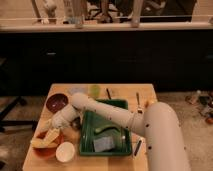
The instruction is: Place banana in red bowl
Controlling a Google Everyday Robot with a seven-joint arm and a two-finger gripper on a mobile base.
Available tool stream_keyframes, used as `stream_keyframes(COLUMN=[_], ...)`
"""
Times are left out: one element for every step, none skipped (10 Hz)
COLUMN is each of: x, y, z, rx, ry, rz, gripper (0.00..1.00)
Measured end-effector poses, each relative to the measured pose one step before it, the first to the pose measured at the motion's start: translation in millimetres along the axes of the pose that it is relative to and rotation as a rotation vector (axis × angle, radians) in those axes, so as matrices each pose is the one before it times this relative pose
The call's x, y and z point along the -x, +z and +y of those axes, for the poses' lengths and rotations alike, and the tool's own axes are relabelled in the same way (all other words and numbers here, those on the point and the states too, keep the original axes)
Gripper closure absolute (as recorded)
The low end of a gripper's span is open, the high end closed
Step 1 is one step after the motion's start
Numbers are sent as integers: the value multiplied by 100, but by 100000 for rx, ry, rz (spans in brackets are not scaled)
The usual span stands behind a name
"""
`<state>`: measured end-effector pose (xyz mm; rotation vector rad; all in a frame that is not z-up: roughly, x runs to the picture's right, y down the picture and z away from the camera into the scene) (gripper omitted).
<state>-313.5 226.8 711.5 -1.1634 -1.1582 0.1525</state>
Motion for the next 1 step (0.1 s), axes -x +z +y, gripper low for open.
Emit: stream_keyframes(x=[-1], y=[0], z=[0], rx=[-2], ry=[3], rz=[-2], gripper=[20])
